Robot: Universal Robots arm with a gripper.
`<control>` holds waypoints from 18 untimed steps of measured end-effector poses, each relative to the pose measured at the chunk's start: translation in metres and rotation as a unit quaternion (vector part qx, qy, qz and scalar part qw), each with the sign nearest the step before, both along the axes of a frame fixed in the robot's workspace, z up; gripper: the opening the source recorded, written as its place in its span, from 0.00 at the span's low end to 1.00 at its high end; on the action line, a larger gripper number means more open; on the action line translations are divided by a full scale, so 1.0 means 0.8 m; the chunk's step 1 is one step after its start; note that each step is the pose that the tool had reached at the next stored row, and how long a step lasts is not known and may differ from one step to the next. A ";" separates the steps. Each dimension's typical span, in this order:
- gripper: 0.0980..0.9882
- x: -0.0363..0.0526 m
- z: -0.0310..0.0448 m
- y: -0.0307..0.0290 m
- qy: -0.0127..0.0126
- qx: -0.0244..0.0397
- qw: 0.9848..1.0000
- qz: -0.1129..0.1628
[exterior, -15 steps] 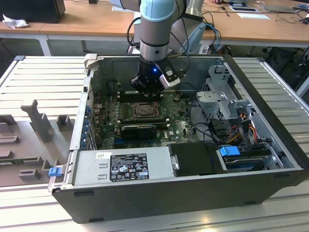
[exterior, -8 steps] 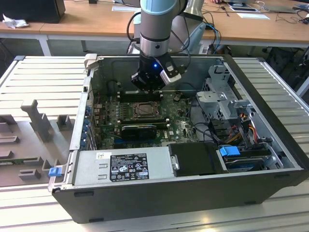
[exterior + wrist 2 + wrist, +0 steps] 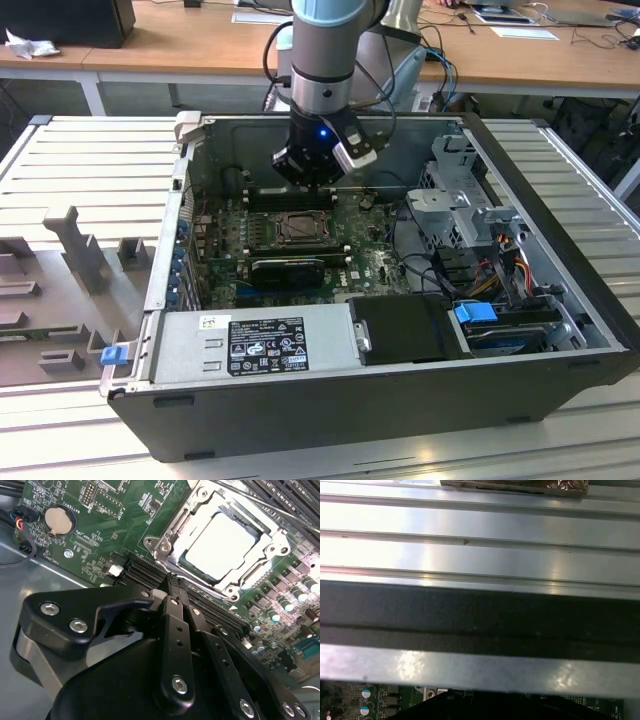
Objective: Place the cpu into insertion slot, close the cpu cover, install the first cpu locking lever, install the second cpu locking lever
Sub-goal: 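Install the first cpu locking lever, then install the second cpu locking lever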
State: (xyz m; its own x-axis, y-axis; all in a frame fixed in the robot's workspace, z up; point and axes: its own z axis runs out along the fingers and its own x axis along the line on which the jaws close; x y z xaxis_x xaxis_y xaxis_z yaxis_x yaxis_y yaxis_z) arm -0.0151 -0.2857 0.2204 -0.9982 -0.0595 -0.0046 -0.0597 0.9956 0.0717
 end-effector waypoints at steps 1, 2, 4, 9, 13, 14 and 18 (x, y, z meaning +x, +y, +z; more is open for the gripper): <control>0.01 0.000 0.0000 -0.0010 0.000 0.000 1.000 0.000; 0.01 0.000 0.0000 -0.0017 0.000 0.000 1.000 0.000; 0.01 0.000 0.0000 -0.0028 0.000 0.000 1.000 0.000; 0.01 0.000 0.0000 -0.0056 0.000 0.000 1.000 0.000; 0.01 0.000 0.0041 -0.0083 0.000 0.000 1.000 0.000; 0.01 0.000 0.0089 -0.0082 0.000 0.000 1.000 0.000; 0.01 0.000 0.0239 -0.0085 0.000 0.000 1.000 0.000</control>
